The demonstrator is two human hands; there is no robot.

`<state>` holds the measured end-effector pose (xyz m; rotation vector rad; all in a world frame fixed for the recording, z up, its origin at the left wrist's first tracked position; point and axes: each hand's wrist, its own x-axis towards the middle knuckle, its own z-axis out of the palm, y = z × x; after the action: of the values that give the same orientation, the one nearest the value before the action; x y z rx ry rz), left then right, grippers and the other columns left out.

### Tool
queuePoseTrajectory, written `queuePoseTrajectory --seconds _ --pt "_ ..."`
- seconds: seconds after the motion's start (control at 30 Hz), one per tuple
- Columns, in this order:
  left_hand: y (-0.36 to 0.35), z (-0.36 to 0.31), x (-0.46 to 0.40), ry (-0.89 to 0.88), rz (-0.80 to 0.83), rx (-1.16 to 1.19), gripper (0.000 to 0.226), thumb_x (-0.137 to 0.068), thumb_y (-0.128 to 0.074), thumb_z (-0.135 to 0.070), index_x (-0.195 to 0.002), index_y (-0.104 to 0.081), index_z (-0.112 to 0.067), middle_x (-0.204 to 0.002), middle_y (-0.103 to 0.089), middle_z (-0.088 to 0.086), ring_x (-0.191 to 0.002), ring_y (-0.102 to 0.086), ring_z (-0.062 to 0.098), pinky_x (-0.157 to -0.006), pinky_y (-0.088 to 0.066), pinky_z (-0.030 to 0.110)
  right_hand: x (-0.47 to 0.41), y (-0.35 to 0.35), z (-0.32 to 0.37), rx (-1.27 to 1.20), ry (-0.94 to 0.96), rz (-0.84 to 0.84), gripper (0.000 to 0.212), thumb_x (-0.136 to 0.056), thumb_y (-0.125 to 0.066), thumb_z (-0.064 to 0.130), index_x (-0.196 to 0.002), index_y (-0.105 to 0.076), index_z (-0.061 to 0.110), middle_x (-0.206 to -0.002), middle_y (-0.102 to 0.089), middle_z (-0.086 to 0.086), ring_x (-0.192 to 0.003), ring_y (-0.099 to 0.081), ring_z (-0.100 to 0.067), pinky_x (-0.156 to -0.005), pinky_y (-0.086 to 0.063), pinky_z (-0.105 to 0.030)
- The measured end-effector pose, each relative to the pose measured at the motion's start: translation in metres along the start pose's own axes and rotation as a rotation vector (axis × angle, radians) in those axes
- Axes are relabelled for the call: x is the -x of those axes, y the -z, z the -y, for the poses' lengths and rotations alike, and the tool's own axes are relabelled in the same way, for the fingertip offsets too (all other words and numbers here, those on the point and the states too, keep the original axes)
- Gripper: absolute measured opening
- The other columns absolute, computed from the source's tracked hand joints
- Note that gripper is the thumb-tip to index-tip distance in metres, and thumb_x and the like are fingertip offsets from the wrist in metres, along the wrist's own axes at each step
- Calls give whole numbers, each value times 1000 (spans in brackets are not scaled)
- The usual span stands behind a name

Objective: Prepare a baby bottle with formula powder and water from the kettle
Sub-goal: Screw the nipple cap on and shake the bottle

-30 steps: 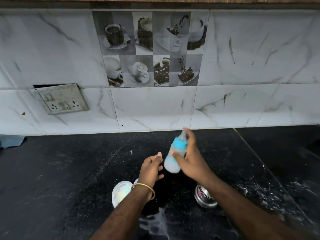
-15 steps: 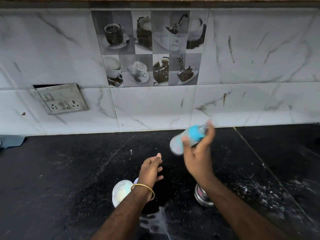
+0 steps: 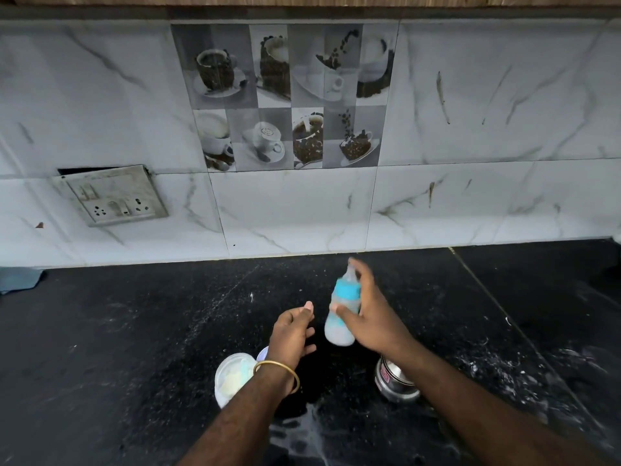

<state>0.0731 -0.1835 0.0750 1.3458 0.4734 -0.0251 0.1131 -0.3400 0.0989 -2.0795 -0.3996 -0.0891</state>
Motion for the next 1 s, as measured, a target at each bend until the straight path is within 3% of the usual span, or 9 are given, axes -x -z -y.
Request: queuePoseTrajectory --seconds 0.13,0.17,0.3,0.43,0.5,0.63,0.73,0.83,1.0 --pt "2 -1 -4 0 -3 -12 26 -93 -58 -46 -102 -62 -22 -120 -65 0 -114 -62 25 -82 -54 37 -17 15 24 -459 149 -532 81 -92 -67 26 -151 -15 43 -147 -46 -14 -124 -59 -26 -103 -52 -39" --pt "2 -1 -4 2 -6 -12 26 -93 -58 -46 -102 -62 -22 -120 -65 0 -114 -62 25 -82 -54 38 -15 13 21 -343 137 -515 83 -92 -66 27 -152 -12 41 -149 -44 -14 -127 -57 -27 -105 -50 -40" --pt "2 -1 -5 -2 -4 2 30 -93 -58 -45 -106 -62 -19 -119 -65 0 -114 -62 25 -83 -54 39 7 -3 -14 136 -68 133 87 -89 -69 25 -154 -12 36 -148 -46 -11 -122 -57 -22 -107 -48 -44" --pt "4 0 -8 -3 -7 -7 33 -93 -59 -45 -109 -61 -17 -121 -65 0 -113 -62 24 -82 -54 38 -7 9 9 -372 102 -389 82 -89 -65 24 -152 -15 39 -152 -41 -9 -129 -55 -24 -110 -47 -42" --pt "5 0 -7 5 -18 -2 33 -93 -59 -45 -108 -61 -17 -121 -65 0 -112 -62 23 -82 -55 39 -5 9 14 -320 135 -482 83 -92 -64 25 -154 -9 38 -154 -38 -14 -131 -53 -23 -109 -45 -36" --pt "4 1 -8 -3 -16 4 30 -93 -60 -44 -106 -62 -17 -119 -66 1 -111 -62 24 -82 -54 39 10 3 -6 190 -81 276 84 -92 -66 18 -156 -13 28 -145 -49 -15 -115 -57 -16 -100 -47 -29" --pt "4 0 -8 -7 -15 6 28 -93 -60 -44 -104 -62 -18 -119 -66 0 -108 -63 23 -80 -54 38 -4 12 6 -87 4 -29 83 -91 -67 14 -154 -16 31 -147 -45 -11 -121 -58 -24 -107 -49 -44" --pt "6 3 -9 8 -22 4 30 -92 -60 -45 -104 -62 -18 -119 -65 -1 -109 -63 22 -82 -55 39 -13 15 22 -279 85 -414 81 -94 -64 20 -154 -11 33 -151 -40 -14 -126 -56 -25 -108 -48 -39" --pt "4 2 -8 3 -17 10 30 -92 -61 -45 -104 -62 -18 -119 -67 1 -111 -63 25 -80 -54 38 8 -1 -4 227 -52 264 85 -90 -66 25 -154 -12 35 -148 -46 -13 -121 -56 -21 -105 -48 -41"
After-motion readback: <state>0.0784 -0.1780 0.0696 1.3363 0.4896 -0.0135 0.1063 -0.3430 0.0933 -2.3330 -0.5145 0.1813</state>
